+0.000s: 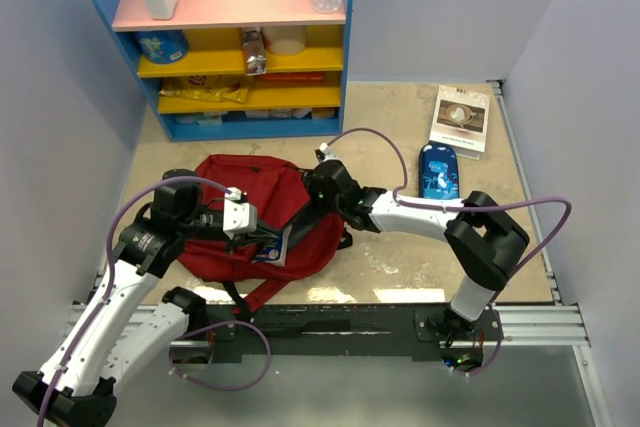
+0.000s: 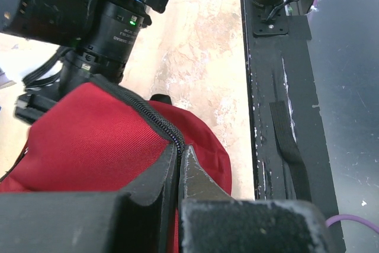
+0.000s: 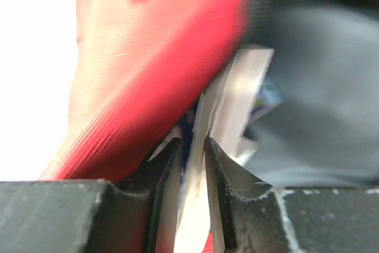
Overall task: Pack the student bag
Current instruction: Place the book in the student bag.
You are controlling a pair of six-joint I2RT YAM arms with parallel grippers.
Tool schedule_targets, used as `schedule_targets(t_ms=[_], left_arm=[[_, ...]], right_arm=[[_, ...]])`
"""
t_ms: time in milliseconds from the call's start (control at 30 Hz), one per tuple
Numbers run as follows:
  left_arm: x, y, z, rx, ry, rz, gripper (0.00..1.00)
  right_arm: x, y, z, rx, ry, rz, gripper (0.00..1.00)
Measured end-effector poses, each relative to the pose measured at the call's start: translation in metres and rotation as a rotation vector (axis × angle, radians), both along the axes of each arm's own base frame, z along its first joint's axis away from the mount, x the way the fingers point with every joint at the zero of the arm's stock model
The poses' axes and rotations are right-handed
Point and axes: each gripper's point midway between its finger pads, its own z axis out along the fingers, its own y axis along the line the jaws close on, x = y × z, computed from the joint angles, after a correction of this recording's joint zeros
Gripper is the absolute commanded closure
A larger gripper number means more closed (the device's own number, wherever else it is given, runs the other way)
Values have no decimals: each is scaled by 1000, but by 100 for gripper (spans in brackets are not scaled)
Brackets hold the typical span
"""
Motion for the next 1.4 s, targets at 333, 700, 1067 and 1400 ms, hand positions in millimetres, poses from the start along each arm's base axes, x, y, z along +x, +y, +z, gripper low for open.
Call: schedule_targets(t_ms=[333,700,1067,1400], left_arm=[[0,1,2,-4,-12,6,100],[-1,2,1,0,-20,9,100],[0,2,1,-1,-16,10,100],[0,2,1,-3,-14,10,100]], right_arm=[[-13,39,36,135,-28,134,50],[9,-29,-13,-201,-26,27,62],[11,-20,-12,-187,-61,34,83],[-6,49,-23,-103,-52,126,84]])
